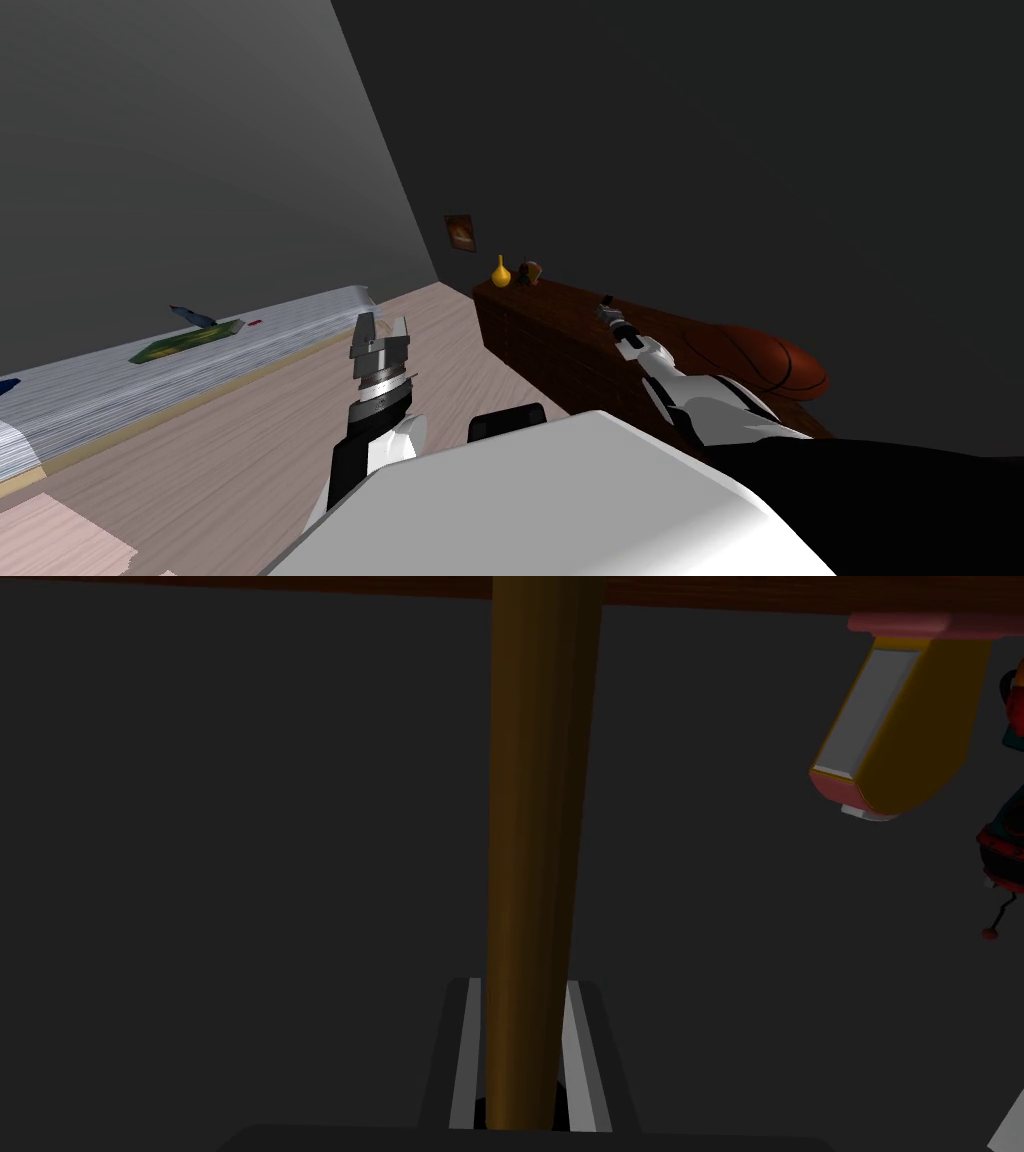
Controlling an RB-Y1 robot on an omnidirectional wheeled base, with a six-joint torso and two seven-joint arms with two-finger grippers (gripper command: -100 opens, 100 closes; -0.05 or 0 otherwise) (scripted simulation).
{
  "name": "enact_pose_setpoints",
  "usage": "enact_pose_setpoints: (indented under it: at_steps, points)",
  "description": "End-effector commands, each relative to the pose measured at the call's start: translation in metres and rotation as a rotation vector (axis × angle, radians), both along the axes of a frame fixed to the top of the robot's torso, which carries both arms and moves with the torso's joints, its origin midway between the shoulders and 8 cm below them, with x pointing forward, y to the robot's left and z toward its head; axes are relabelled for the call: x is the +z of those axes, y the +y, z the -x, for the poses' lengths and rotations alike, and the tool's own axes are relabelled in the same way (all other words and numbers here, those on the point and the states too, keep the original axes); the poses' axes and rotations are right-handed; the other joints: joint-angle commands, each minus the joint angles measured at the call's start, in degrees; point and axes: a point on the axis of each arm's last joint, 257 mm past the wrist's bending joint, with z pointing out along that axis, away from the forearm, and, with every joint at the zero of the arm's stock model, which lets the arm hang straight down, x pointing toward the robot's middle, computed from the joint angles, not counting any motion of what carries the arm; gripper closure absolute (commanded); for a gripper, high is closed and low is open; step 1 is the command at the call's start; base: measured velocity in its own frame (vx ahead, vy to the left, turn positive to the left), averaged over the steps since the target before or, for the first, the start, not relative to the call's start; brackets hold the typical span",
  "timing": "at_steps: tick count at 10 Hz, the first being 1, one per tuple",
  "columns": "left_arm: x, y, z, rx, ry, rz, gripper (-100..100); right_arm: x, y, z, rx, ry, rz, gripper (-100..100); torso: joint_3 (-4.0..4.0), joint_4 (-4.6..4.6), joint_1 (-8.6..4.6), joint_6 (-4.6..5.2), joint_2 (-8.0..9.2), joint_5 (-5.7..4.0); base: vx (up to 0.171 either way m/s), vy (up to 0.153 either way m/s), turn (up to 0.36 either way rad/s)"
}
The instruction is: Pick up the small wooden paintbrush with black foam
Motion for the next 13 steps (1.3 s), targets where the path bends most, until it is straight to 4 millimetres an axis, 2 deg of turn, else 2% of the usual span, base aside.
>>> enact_pose_setpoints:
  at_steps: [1, 2, 4, 5, 7, 9, 10, 11, 12, 13]
  points:
    - [0.000, 0.000, 0.000, 0.000, 0.000, 0.000, 0, 0.003, 0.010, -0.004, 0.022, -0.009, 0.005, 100, 0.00, 0.00, 0.00, 0.00, 0.00, 0.00, 0.016, -0.026, -0.015]
    - [0.000, 0.000, 0.000, 0.000, 0.000, 0.000, 0, -0.022, 0.022, 0.005, 0.029, 0.032, -0.013, 100, -0.01, -0.01, -0.02, -0.05, 0.00, -0.03, 0.036, -0.040, -0.062]
    - [0.000, 0.000, 0.000, 0.000, 0.000, 0.000, 0, -0.011, 0.027, -0.002, 0.045, 0.010, -0.005, 100, -0.18, -0.30, -0.20, 0.02, -0.06, -0.39, 0.020, -0.025, -0.026]
    - [0.000, 0.000, 0.000, 0.000, 0.000, 0.000, 0, -0.039, 0.036, 0.012, 0.040, 0.059, -0.026, 100, -0.19, -0.31, -0.19, -0.02, -0.07, -0.41, 0.041, -0.039, -0.058]
    - [0.000, 0.000, 0.000, 0.000, 0.000, 0.000, 0, -0.033, 0.039, 0.008, 0.049, 0.047, -0.021, 100, -0.48, -0.71, -0.48, 0.08, -0.24, -0.89, 0.025, -0.026, -0.021]
    - [0.000, 0.000, 0.000, 0.000, 0.000, 0.000, 0, -0.012, 0.049, -0.003, 0.076, 0.006, -0.006, 100, -0.51, -0.77, -0.47, 0.02, -0.24, -0.98, -0.009, 0.002, -0.003]
    - [0.000, 0.000, 0.000, 0.000, 0.000, 0.000, 0, -0.012, 0.049, -0.003, 0.076, 0.006, -0.006, 100, -0.51, -0.75, -0.44, -0.02, -0.25, -0.98, -0.003, 0.003, 0.014]
    - [0.000, 0.000, 0.000, 0.000, 0.000, 0.000, 0, -0.039, 0.055, 0.011, 0.064, 0.055, -0.029, 100, -0.51, -0.76, -0.45, 0.02, -0.25, -0.99, 0.036, -0.034, -0.065]
    - [0.000, 0.000, 0.000, 0.000, 0.000, 0.000, 0, -0.041, 0.055, 0.014, 0.064, 0.058, -0.028, 100, -0.60, -0.85, -0.64, 0.11, -0.35, -1.10, 0.036, -0.034, -0.047]
    - [0.000, 0.000, 0.000, 0.000, 0.000, 0.000, 0, -0.030, 0.060, 0.008, 0.078, 0.036, -0.019, 100, -0.62, -0.87, -0.73, 0.12, -0.38, -1.13, 0.015, -0.016, -0.012]
